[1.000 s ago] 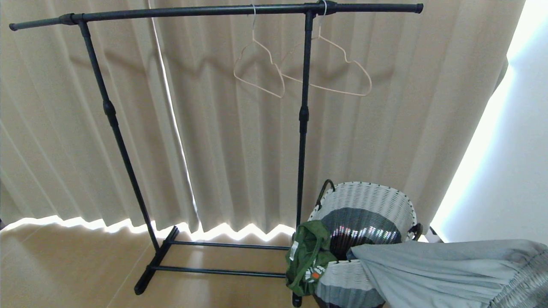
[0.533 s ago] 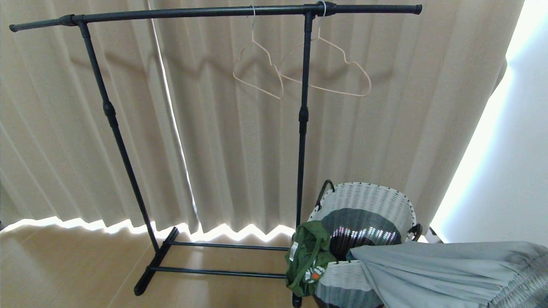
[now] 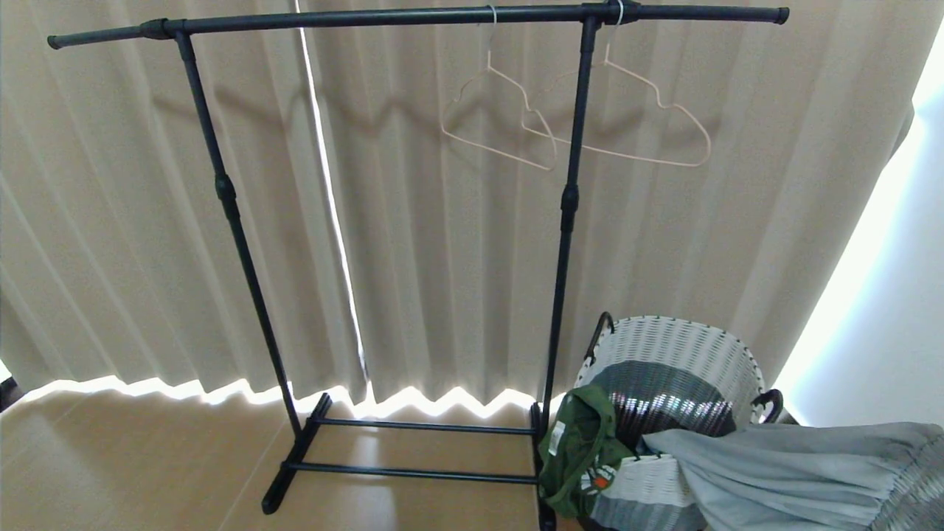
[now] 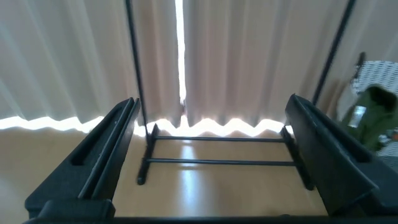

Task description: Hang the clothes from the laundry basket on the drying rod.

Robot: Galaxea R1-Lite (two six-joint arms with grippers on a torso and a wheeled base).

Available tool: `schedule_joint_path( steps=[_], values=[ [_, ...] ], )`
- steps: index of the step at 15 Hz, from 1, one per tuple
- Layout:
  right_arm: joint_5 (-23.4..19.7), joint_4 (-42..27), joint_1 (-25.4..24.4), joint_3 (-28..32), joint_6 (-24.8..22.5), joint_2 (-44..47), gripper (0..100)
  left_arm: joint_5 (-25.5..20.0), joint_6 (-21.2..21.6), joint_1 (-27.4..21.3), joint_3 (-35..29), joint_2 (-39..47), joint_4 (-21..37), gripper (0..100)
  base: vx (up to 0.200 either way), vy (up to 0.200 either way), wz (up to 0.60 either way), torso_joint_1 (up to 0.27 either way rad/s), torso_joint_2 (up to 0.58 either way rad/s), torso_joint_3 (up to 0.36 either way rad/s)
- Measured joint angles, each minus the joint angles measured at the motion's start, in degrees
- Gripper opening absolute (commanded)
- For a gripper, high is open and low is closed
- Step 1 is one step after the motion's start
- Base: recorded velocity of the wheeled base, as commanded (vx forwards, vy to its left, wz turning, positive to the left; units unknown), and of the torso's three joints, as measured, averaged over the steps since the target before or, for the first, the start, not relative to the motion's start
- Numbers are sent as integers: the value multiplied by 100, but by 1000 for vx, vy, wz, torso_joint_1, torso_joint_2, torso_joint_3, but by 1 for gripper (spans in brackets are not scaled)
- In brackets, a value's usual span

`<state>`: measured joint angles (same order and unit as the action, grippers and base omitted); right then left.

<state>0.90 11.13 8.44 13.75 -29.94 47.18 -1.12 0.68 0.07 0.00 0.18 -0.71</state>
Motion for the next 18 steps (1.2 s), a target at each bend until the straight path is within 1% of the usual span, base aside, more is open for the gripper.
schedule_joint_path(
  steps=[2, 10, 16, 18],
  values=[
    [-1, -10, 0, -2, 0, 1, 0, 1, 0, 0, 0, 0, 2, 100, 0, 200, 0, 0, 2, 5],
    [-41, -2, 0, -33, 0, 9, 0, -16, 51, 0, 0, 2, 6, 100, 0, 0, 0, 0, 0, 0],
    [-424, 44, 0, -96, 0, -7, 0, -43, 121, 4, 0, 9, -7, 100, 0, 0, 0, 0, 0, 0],
    [-484, 48, 0, -83, 6, -10, 0, -177, 251, 0, 0, 9, -7, 100, 0, 0, 0, 0, 0, 0]
  ],
)
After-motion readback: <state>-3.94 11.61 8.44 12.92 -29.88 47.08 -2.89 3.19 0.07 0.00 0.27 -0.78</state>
